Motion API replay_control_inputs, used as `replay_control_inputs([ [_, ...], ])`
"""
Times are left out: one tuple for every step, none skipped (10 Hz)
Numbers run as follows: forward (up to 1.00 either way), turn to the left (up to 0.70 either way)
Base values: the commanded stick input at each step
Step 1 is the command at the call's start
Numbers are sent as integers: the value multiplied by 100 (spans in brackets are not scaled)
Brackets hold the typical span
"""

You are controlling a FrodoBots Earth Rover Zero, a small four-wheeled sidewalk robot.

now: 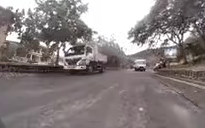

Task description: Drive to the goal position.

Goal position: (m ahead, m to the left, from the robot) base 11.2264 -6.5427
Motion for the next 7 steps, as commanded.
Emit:
replay_control_inputs([
  [70, 0],
  [70, 0],
  [70, 0],
  [70, 0],
  [70, 0],
  [70, 0],
  [70, 0],
])
